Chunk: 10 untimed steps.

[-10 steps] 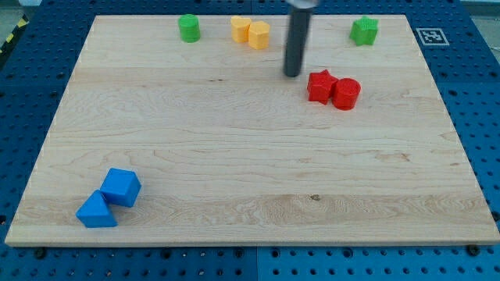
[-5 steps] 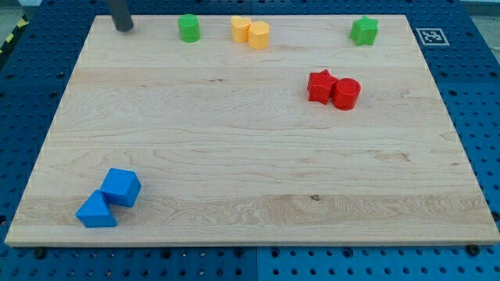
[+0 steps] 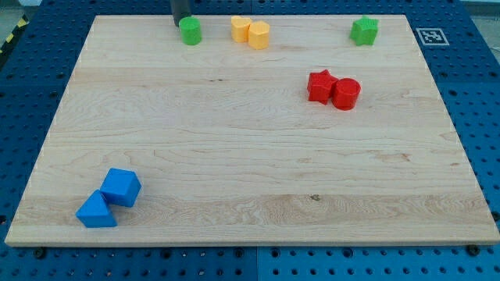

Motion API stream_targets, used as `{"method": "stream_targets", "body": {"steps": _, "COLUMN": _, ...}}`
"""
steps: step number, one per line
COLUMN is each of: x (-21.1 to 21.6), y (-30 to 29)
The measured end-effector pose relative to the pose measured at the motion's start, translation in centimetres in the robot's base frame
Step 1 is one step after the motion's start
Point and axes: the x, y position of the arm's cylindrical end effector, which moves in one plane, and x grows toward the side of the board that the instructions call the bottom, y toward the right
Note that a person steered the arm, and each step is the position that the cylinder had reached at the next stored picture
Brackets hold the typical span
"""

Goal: Slide the green circle closer to the green star

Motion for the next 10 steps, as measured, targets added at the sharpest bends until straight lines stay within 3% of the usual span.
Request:
{"method": "stream_targets", "body": {"steps": 3, "x": 4.7, "y": 3.8}}
{"method": "stream_targets", "body": {"steps": 7, "x": 13.8, "y": 0.4}}
{"method": "stream_targets", "body": {"steps": 9, "x": 14.0, "y": 1.8}}
{"method": "stream_targets", "body": {"steps": 10, "x": 14.0, "y": 5.6}}
